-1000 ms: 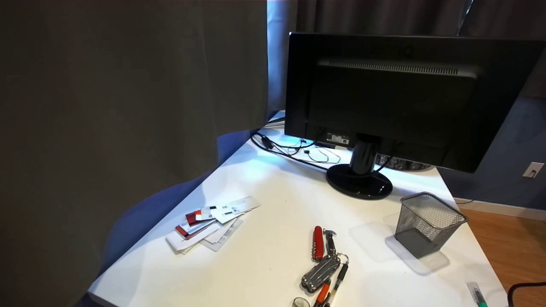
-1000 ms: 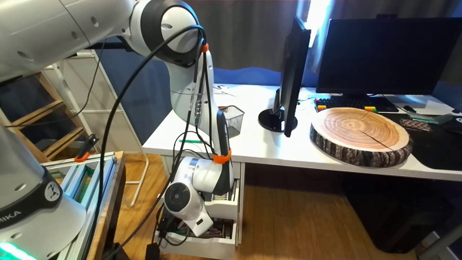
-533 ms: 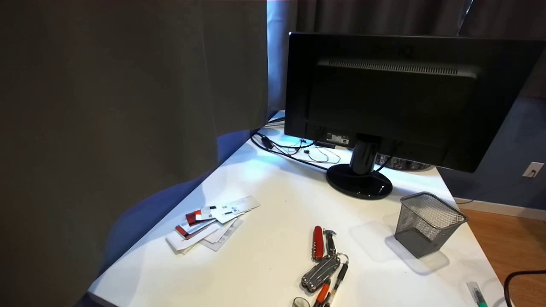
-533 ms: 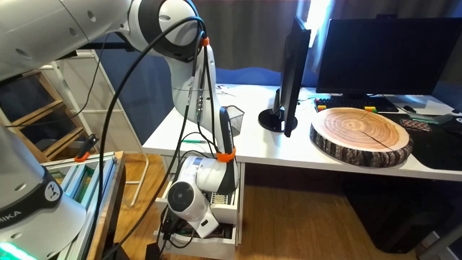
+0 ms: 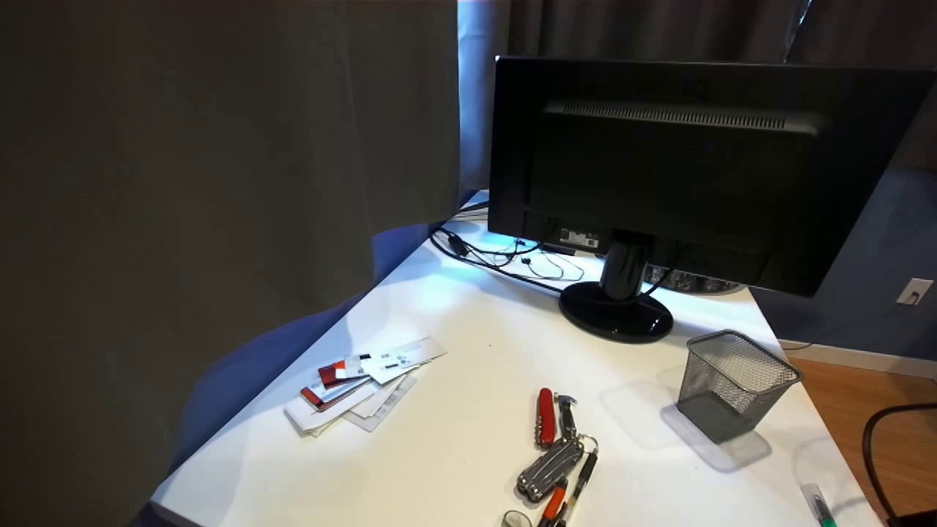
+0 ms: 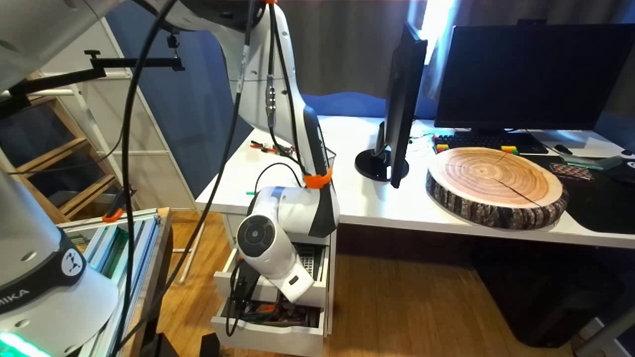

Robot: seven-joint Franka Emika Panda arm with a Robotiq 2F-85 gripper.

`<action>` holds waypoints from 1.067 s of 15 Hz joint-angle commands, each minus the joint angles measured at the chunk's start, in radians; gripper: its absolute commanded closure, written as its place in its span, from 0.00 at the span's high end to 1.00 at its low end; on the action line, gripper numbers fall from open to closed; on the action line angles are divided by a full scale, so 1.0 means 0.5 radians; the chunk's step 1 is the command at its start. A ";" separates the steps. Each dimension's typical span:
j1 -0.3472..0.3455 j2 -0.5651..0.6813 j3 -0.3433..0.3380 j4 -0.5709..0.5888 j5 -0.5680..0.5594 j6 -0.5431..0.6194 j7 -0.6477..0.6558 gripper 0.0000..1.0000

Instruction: Open the second drawer from the top and then put the green pen in the drawer

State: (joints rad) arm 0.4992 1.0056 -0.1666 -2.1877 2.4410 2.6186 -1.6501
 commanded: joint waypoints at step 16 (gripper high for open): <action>0.060 -1.137 0.527 -0.481 -0.732 0.379 0.661 1.00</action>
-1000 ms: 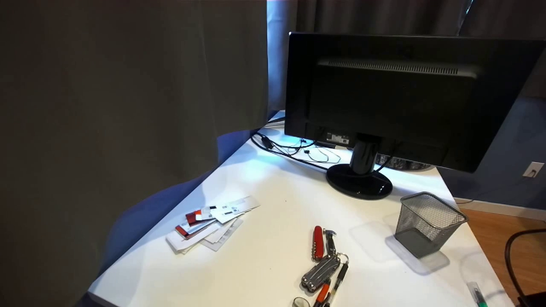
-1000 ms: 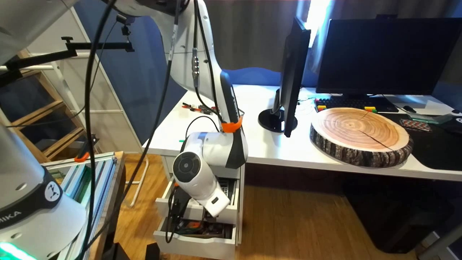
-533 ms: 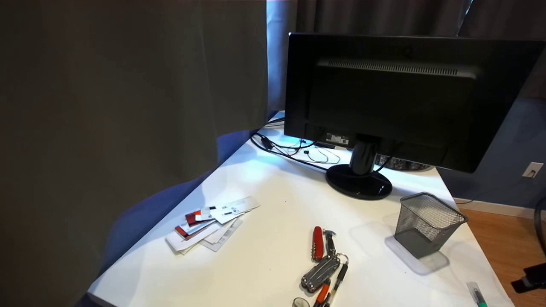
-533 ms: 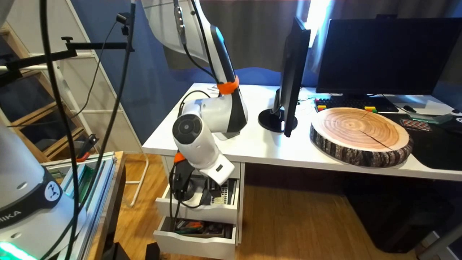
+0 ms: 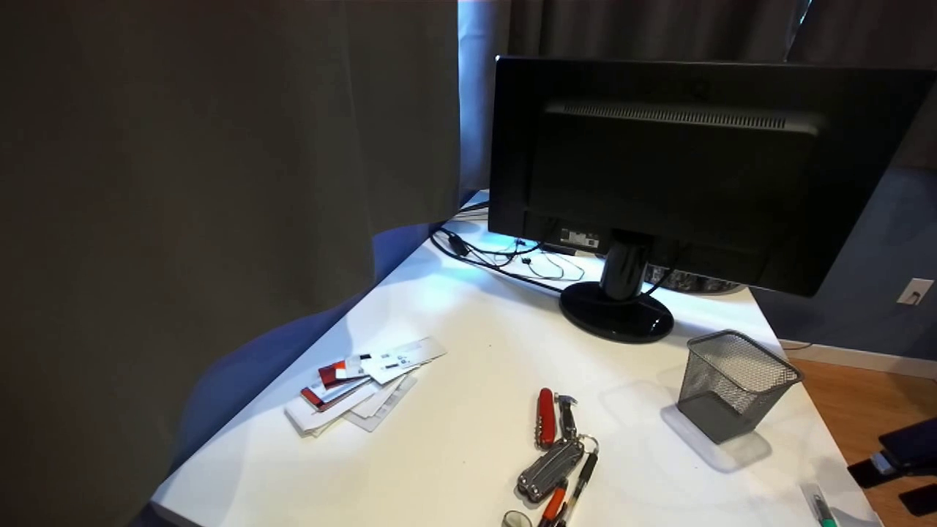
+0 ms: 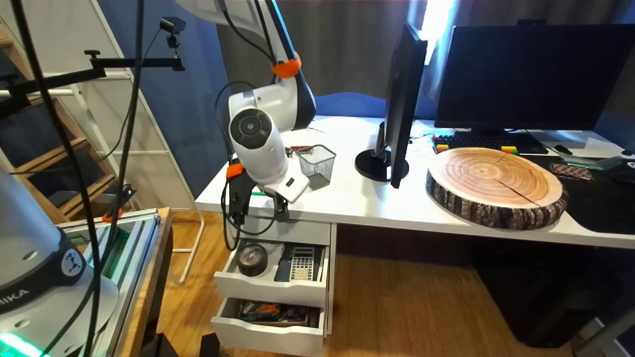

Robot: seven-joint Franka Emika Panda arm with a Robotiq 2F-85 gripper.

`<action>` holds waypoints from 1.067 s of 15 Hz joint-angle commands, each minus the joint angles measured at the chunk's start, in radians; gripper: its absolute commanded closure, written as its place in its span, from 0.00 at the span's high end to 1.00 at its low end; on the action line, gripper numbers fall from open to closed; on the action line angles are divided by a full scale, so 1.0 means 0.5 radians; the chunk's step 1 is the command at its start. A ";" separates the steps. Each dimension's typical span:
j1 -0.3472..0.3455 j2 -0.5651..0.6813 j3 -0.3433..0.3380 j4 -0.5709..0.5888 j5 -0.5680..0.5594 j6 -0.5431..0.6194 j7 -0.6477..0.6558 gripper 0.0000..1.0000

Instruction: Open the second drawer from the top and then put the green pen in the drawer

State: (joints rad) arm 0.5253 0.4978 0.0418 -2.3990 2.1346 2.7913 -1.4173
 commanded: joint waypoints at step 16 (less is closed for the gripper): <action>0.187 0.027 0.315 0.182 -0.183 0.455 0.301 1.00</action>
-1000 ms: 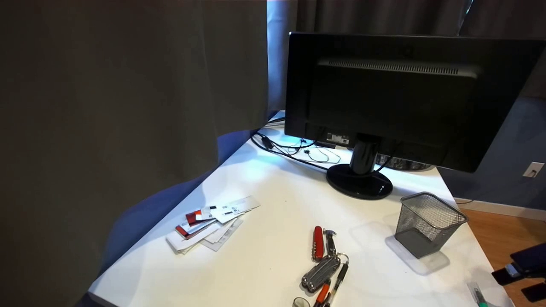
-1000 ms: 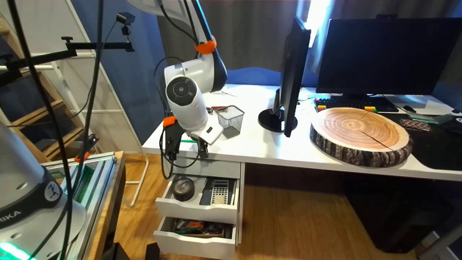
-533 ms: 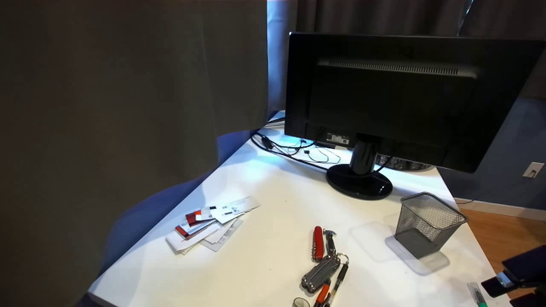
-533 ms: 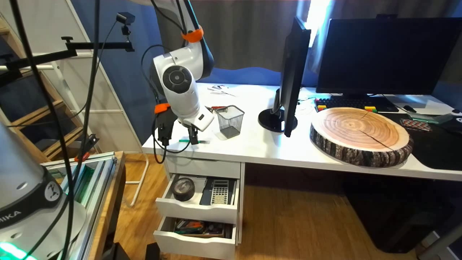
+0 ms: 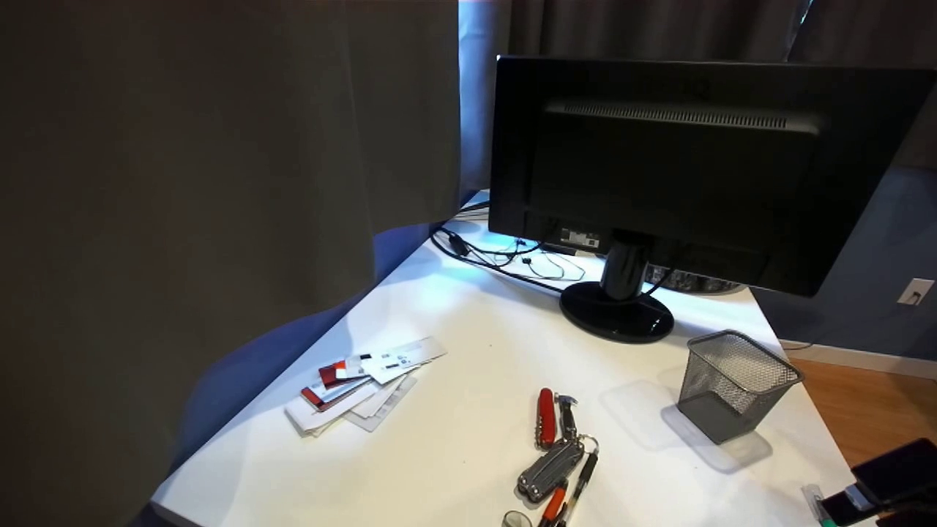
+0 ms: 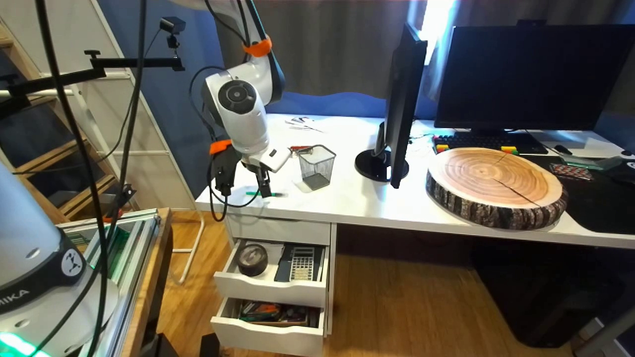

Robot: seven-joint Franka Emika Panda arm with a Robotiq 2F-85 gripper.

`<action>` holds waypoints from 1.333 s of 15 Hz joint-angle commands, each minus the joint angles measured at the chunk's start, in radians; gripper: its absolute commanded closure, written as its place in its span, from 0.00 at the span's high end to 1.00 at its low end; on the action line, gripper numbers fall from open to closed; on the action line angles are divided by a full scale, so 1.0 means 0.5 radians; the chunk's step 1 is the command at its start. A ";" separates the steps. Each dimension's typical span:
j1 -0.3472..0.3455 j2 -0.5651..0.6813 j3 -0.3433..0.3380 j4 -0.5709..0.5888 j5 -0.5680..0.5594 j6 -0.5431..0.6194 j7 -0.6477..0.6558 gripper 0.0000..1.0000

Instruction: Open the second drawer from the top and then put the green pen in the drawer

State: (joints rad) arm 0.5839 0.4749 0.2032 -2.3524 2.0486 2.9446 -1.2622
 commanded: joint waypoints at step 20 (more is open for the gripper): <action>0.240 0.282 -0.172 0.277 0.033 0.444 -0.165 0.04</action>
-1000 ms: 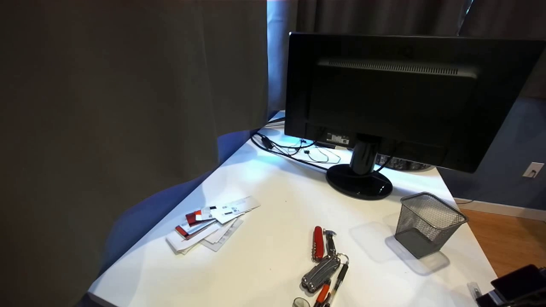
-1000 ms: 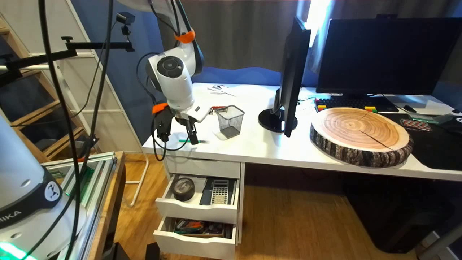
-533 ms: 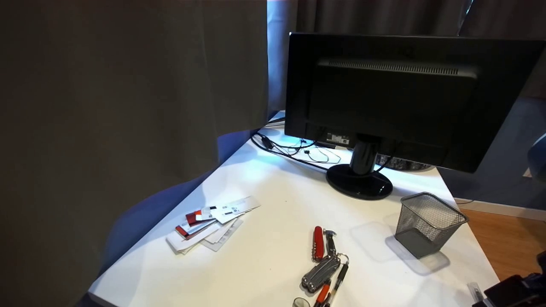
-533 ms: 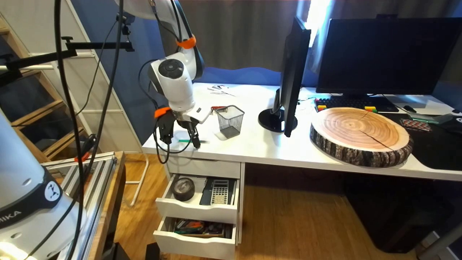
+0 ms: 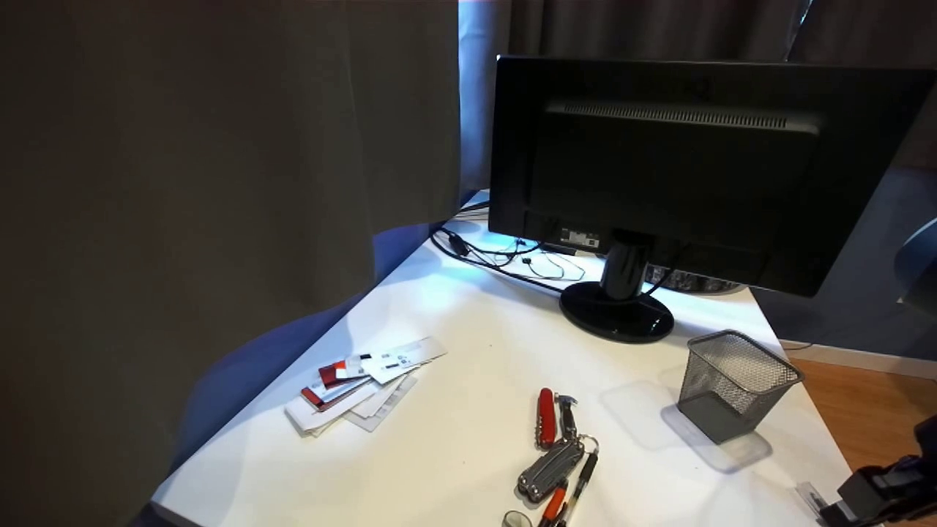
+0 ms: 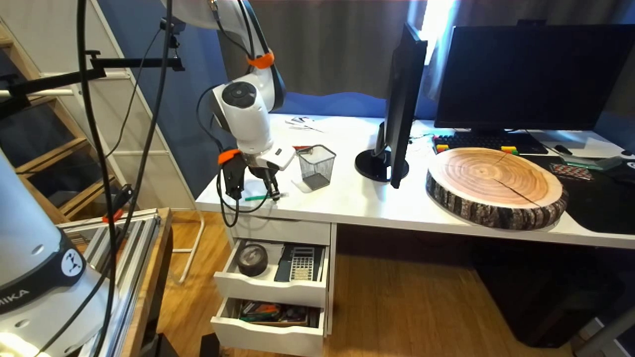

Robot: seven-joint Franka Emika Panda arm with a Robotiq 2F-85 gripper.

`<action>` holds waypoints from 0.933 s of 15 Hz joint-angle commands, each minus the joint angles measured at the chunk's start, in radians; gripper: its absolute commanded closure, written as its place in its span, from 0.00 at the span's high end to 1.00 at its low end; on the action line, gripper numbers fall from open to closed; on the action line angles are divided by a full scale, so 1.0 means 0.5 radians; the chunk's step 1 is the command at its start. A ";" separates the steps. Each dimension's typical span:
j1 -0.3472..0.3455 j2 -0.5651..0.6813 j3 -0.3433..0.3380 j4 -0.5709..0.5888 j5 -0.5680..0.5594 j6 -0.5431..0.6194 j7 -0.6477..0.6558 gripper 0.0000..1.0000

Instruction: Open the second drawer from the top and then put the green pen in the drawer

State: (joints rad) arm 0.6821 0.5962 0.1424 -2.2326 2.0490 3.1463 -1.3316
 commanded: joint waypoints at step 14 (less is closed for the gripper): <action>0.030 -0.077 -0.256 -0.230 0.296 0.083 0.061 0.06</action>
State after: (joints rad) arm 0.7091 0.5943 -0.0022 -2.2919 2.1627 3.2093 -1.3202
